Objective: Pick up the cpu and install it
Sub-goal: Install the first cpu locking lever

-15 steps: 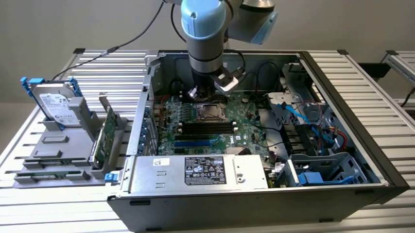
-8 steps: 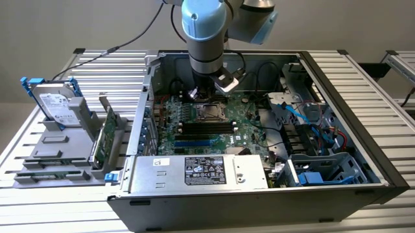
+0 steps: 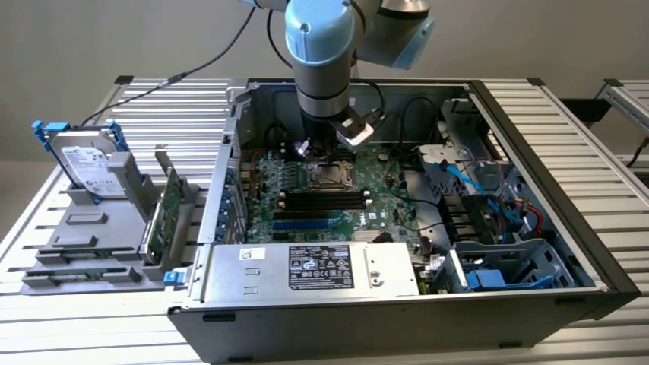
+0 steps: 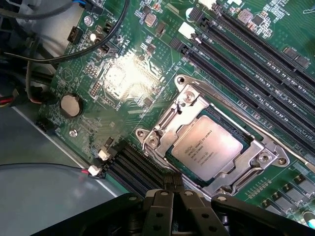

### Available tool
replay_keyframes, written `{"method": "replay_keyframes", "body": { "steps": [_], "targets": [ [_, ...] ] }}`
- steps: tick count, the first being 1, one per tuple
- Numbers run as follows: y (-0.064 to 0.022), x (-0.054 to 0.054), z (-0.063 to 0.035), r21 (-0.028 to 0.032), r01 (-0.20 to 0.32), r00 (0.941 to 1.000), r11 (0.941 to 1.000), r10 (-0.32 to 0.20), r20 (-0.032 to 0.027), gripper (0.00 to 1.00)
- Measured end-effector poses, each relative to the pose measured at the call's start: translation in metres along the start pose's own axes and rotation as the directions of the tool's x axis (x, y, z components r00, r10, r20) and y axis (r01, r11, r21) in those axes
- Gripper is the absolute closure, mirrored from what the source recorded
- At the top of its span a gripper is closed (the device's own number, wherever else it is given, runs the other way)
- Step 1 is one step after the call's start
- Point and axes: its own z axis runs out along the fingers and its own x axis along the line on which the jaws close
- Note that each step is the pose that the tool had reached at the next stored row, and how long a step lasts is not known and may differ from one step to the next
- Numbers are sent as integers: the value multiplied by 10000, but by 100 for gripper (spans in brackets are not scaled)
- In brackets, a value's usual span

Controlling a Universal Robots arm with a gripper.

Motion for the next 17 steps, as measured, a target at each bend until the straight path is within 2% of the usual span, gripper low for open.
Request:
{"method": "replay_keyframes", "body": {
  "steps": [9, 17],
  "targets": [
    [5, 6, 8, 17, 63, 10000, 10000, -63, 9, 89],
    [1, 9, 10, 86, 303, 9995, 9995, -303, 53, 89]
  ]
}}
